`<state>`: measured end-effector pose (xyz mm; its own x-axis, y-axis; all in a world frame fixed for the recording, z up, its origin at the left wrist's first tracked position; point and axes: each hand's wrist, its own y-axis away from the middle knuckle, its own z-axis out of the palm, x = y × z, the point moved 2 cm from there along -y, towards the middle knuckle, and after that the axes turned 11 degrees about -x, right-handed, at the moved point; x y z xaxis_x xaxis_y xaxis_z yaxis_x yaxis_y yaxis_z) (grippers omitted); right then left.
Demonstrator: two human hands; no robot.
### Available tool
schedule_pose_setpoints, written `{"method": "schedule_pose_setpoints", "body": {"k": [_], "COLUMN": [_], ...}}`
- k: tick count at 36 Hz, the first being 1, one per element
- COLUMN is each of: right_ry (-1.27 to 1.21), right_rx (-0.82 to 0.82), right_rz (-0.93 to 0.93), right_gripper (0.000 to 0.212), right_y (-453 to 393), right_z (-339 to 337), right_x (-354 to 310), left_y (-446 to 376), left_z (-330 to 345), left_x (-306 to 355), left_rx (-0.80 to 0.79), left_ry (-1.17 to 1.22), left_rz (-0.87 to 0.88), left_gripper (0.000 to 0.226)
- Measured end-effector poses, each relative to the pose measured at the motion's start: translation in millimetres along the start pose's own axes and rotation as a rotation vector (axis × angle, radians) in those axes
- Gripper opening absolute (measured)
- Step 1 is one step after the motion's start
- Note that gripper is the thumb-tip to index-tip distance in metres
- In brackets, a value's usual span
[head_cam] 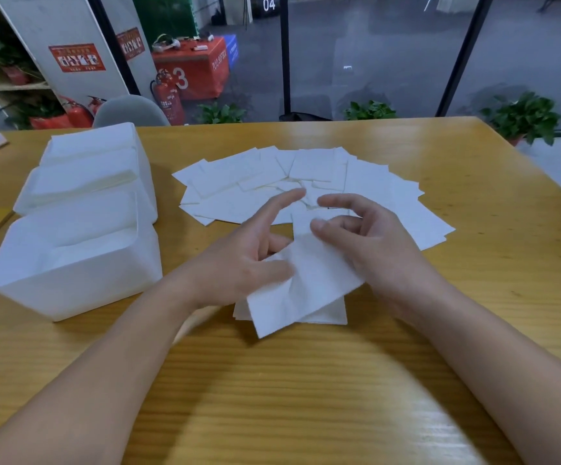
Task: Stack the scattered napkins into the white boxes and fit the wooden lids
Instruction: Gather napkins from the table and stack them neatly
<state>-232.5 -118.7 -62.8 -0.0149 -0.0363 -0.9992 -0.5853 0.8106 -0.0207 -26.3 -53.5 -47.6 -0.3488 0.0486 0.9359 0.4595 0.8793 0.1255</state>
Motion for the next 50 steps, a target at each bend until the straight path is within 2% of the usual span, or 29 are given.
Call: {"method": "schedule_pose_setpoints", "body": {"k": [2,5,10,13,16,20,23,25,29,34,39,42,50], "right_ry": [0.063,0.144,0.295,0.3,0.289,0.28,0.306,0.373,0.666,0.749,0.88,0.992,1.024], "right_rx": [-0.052,-0.1,-0.125,-0.148,-0.174,-0.18,-0.207,-0.194,-0.134,-0.115,-0.063,-0.074,-0.08], "right_rz": [-0.013,0.002,0.067,0.111,0.144,0.182,0.203,0.195,0.107,0.053,-0.009,-0.02,-0.035], "right_gripper": [0.034,0.028,0.024,0.017,0.013,0.013,0.015,0.015,0.01,0.007,0.008,0.008,0.01], "right_y": [-0.5,-1.0,-0.7,-2.1,-3.3,-4.6,-4.4,-3.9,-5.1,-5.3,-8.2,-9.9,-11.3], "right_z": [-1.6,-7.0,-11.9,-15.4,-21.6,-28.0,-29.5,-29.5,-28.0,-26.9,-32.8,-32.3,-31.1], "right_x": [-0.8,-3.5,0.0,5.2,5.9,8.1,7.4,7.0,11.2,13.3,10.6,14.9,16.8], "left_y": [2.0,6.2,11.6,9.8,7.7,6.5,5.7,5.8,4.9,6.5,8.4,6.0,3.4], "left_z": [-3.2,-15.5,-30.8,-31.9,-34.0,-34.7,-32.2,-31.5,-34.1,-38.4,-46.0,-38.6,-27.4], "left_x": [1.1,3.0,-3.6,-9.2,-12.9,-19.0,-18.9,-18.2,-21.3,-23.5,-27.9,-26.2,-21.3], "left_rx": [-0.008,0.108,0.156,0.169,0.157,0.053,0.018,0.028,0.083,0.094,0.181,0.11,-0.05], "left_ry": [-0.041,-0.098,-0.191,-0.211,-0.212,-0.149,-0.151,-0.225,-0.325,-0.443,-0.565,-0.519,-0.394], "left_rz": [-0.041,-0.101,-0.22,-0.256,-0.25,-0.24,-0.251,-0.263,-0.264,-0.28,-0.244,-0.203,-0.147], "left_gripper": [0.088,0.074,0.03,0.016,0.015,0.015,0.021,0.027,0.031,0.036,0.035,0.027,0.02]}}
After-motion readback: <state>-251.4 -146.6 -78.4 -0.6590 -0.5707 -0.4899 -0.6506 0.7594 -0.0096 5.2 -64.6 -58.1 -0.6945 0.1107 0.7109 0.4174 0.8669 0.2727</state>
